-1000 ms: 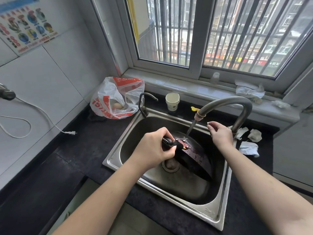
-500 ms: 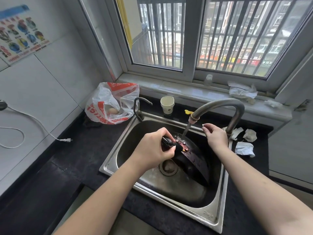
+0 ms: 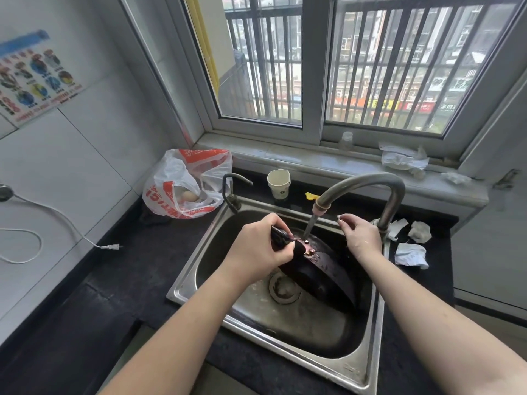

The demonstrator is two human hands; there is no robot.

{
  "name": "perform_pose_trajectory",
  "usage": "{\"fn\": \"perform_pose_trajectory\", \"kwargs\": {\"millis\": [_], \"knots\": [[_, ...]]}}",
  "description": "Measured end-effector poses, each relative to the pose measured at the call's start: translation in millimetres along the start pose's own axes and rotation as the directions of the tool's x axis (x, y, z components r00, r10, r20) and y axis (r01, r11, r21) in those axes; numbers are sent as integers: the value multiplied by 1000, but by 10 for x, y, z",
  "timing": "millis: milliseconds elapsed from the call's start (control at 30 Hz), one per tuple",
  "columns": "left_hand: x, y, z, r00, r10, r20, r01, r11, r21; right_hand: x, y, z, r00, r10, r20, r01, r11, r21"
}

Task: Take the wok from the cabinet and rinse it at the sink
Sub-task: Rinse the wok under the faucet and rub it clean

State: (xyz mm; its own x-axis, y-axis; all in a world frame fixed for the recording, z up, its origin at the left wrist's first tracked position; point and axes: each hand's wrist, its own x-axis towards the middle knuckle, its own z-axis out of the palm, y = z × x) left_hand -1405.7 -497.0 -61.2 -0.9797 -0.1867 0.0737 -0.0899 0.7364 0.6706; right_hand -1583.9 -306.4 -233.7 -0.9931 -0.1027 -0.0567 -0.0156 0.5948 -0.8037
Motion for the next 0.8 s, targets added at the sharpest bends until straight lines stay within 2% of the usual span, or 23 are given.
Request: {"fn": "perform_pose_trajectory", "kwargs": {"millis": [233, 800], "knots": [[-18, -3, -15, 1000, -18, -15, 18, 1000, 4, 19, 20, 7, 1000, -3, 2, 3, 1000, -19], [-265, -118, -69, 993, 54, 101, -45, 995, -89, 2, -2, 1, 1000, -20, -4, 20, 998, -54]]}}
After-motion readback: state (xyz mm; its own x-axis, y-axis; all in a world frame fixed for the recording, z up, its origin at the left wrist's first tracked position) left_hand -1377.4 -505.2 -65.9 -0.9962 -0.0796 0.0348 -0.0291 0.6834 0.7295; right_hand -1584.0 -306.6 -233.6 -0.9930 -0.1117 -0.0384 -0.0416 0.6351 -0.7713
